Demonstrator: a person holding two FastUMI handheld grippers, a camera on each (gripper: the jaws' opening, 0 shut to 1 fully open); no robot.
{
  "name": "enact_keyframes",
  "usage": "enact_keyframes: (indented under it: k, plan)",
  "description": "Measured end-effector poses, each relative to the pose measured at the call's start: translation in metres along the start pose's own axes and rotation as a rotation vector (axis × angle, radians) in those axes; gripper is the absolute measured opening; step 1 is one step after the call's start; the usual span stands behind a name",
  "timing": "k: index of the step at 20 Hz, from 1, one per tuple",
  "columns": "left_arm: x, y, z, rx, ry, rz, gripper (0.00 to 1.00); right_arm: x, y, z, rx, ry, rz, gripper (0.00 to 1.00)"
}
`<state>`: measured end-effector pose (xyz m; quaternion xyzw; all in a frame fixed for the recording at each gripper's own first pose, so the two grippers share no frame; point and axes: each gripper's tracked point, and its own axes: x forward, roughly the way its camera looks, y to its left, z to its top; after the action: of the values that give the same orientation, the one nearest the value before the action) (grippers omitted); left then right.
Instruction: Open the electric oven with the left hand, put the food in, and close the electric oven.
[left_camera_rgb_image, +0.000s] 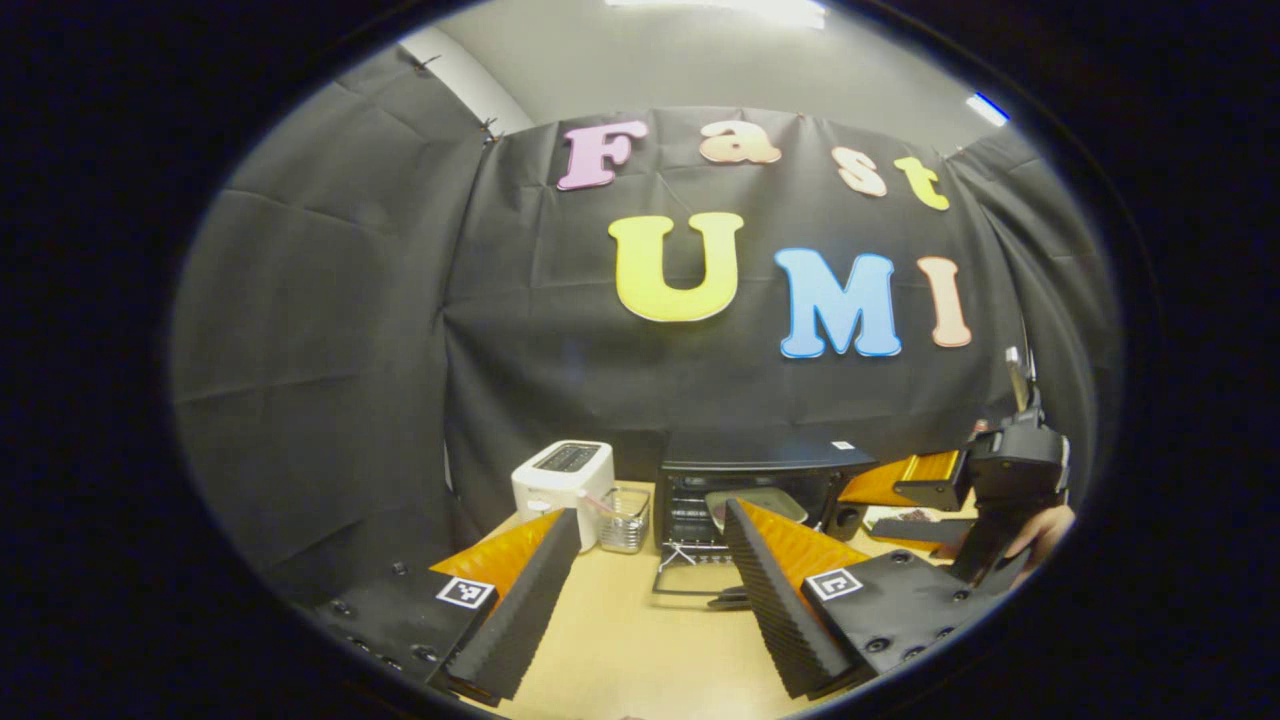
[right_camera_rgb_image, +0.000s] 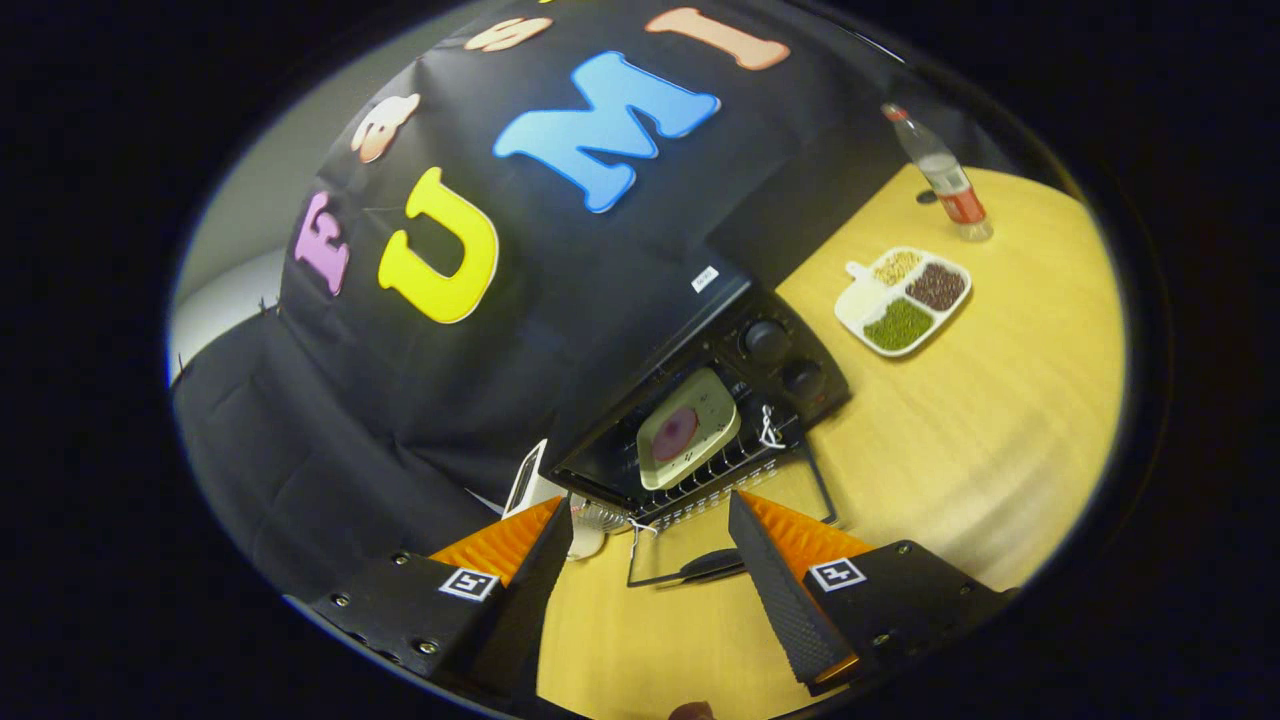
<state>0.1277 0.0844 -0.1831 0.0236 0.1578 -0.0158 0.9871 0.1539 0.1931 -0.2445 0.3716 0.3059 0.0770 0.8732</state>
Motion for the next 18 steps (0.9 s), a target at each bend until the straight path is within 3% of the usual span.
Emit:
enact_keyframes:
  k: [10,18]
  plan:
    - [0.025,-0.059,-0.056,-0.008,0.108,-0.124,1.0,-0.08,-0.039,0.062,-0.443,-0.204,-0.087,0.97]
    - [0.063,-0.102,-0.138,-0.004,0.301,-0.253,0.98,-0.119,-0.074,0.098,-0.614,-0.335,-0.237,0.98]
